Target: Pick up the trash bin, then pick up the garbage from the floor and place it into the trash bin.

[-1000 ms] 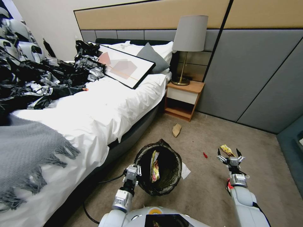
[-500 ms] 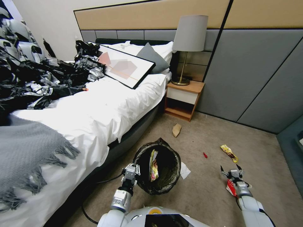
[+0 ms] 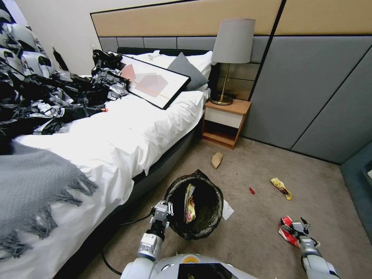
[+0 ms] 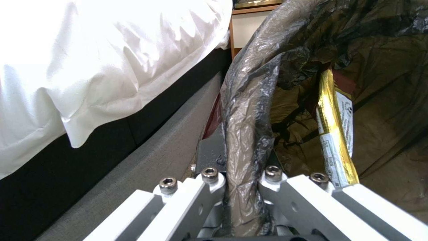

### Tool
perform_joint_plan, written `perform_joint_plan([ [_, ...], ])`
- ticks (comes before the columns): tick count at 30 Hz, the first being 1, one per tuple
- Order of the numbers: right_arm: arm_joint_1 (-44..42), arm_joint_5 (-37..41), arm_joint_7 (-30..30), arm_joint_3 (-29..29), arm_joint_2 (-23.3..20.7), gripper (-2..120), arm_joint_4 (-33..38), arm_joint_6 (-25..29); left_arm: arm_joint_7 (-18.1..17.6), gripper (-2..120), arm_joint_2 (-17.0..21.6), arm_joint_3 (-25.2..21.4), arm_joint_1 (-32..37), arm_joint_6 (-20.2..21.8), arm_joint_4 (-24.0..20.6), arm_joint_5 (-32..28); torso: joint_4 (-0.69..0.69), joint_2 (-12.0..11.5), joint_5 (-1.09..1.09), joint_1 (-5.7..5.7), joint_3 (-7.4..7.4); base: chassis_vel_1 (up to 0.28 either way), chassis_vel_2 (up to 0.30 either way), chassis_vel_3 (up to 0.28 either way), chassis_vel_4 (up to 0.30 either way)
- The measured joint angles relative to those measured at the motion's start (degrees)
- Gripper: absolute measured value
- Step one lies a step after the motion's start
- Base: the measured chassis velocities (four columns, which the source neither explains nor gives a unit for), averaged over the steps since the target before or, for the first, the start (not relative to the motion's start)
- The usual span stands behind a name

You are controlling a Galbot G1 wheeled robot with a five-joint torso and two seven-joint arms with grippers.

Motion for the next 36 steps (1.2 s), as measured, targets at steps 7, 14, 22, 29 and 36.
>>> perform_joint_plan([
  [7, 0.41, -0.52, 0.15, 0.50, -0.42, 100, -2.04, -0.04, 0.01, 1, -0.06, 0.21, 0.14, -0.09, -0.04, 0.21, 0.00, 0.00, -0.02, 0.00, 0.00, 0.000, 0.000, 0.000, 0.000],
  [14, 0.64, -0.41, 0.14, 0.46, 0.10, 100, -2.43, -0.28, 0.05, 1, -0.02, 0.05, 0.14, -0.10, -0.13, 0.24, 0.00, 0.00, -0.03, 0.00, 0.00, 0.000, 0.000, 0.000, 0.000],
  [22, -1.34, -0.40, -0.50, 0.33, 4.10, 100, 0.50, -0.71, 0.14, 1, -0.08, 0.09, -0.06, -0.19, 0.09, 0.24, -0.09, 0.00, 0.01, 0.00, 0.01, 0.000, 0.000, 0.000, 0.000],
  [29, -1.72, -0.88, -0.89, 0.19, 7.03, 100, 1.53, -0.34, 0.16, 1, -0.07, -0.04, -0.09, -0.27, 0.14, 0.24, -0.02, 0.00, -0.07, 0.00, 0.01, 0.000, 0.000, 0.000, 0.000],
  [36, -0.95, -1.18, -0.77, 0.23, 7.88, 100, -0.93, 0.83, 0.19, 1, -0.09, 0.08, -0.12, -0.46, 0.51, 0.21, -0.04, 0.01, -0.14, -0.01, 0.00, 0.000, 0.000, 0.000, 0.000],
])
